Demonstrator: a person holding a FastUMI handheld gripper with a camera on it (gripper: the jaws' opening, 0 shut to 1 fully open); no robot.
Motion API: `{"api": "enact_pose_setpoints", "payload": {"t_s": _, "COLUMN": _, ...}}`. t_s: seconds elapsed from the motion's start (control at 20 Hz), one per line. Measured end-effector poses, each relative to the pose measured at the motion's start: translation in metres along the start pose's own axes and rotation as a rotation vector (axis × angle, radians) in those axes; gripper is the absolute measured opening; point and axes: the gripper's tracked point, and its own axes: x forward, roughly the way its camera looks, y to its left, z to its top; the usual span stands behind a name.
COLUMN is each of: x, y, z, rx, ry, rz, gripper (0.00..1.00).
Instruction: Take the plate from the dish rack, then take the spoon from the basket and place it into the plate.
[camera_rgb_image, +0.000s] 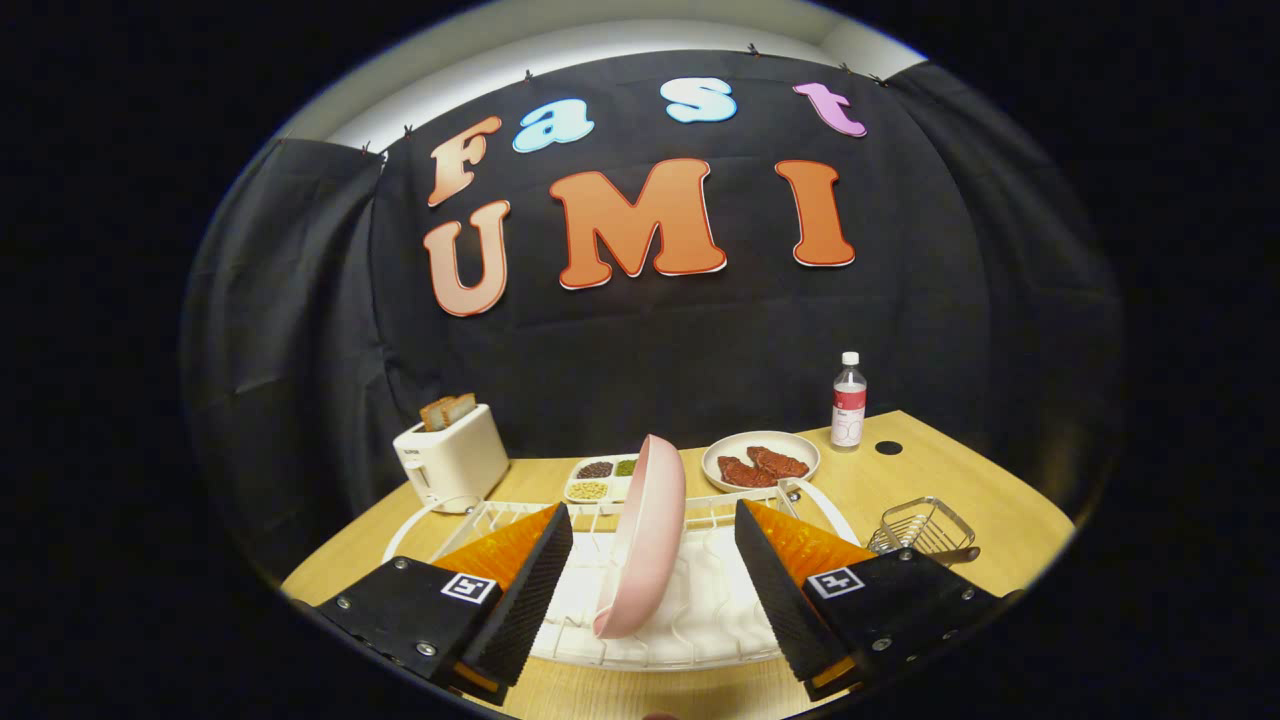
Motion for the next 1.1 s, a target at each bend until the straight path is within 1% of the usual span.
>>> {"api": "enact_pose_setpoints", "payload": {"t_s": 0.15, "x": 0.024, "y": 0.006, "z": -0.002, "rx": -0.001, "ry": 0.040, "rz": -0.012, "gripper": 0.97}}
{"api": "enact_pose_setpoints", "payload": {"t_s": 0.35, "x": 0.051, "y": 0.013, "z": -0.024, "rx": 0.013, "ry": 0.133, "rz": -0.013, "gripper": 0.97}}
{"api": "enact_pose_setpoints", "payload": {"t_s": 0.45, "x": 0.058, "y": 0.017, "z": -0.035, "rx": 0.014, "ry": 0.171, "rz": -0.006, "gripper": 0.94}}
{"api": "enact_pose_setpoints", "payload": {"t_s": 0.5, "x": 0.062, "y": 0.020, "z": -0.039, "rx": 0.010, "ry": 0.186, "rz": -0.005, "gripper": 0.88}}
{"api": "enact_pose_setpoints", "payload": {"t_s": 0.55, "x": 0.064, "y": 0.019, "z": -0.044, "rx": 0.005, "ry": 0.200, "rz": -0.012, "gripper": 0.86}}
{"api": "enact_pose_setpoints", "payload": {"t_s": 0.6, "x": 0.066, "y": 0.017, "z": -0.049, "rx": 0.000, "ry": 0.212, "rz": -0.029, "gripper": 0.78}}
{"api": "enact_pose_setpoints", "payload": {"t_s": 0.65, "x": 0.068, "y": 0.015, "z": -0.050, "rx": -0.001, "ry": 0.214, "rz": -0.041, "gripper": 0.74}}
{"api": "enact_pose_setpoints", "payload": {"t_s": 0.7, "x": 0.070, "y": 0.014, "z": -0.049, "rx": 0.003, "ry": 0.215, "rz": -0.052, "gripper": 0.64}}
{"api": "enact_pose_setpoints", "payload": {"t_s": 0.75, "x": 0.070, "y": 0.011, "z": -0.049, "rx": 0.017, "ry": 0.217, "rz": -0.066, "gripper": 0.56}}
{"api": "enact_pose_setpoints", "payload": {"t_s": 0.8, "x": 0.072, "y": 0.010, "z": -0.048, "rx": 0.030, "ry": 0.216, "rz": -0.072, "gripper": 0.41}}
{"api": "enact_pose_setpoints", "payload": {"t_s": 0.95, "x": 0.072, "y": 0.003, "z": -0.037, "rx": 0.022, "ry": 0.184, "rz": -0.117, "gripper": 0.37}}
{"api": "enact_pose_setpoints", "payload": {"t_s": 1.05, "x": 0.071, "y": -0.007, "z": -0.017, "rx": -0.041, "ry": 0.128, "rz": -0.174, "gripper": 0.33}}
{"api": "enact_pose_setpoints", "payload": {"t_s": 1.1, "x": 0.069, "y": -0.010, "z": -0.011, "rx": -0.070, "ry": 0.112, "rz": -0.187, "gripper": 0.30}}
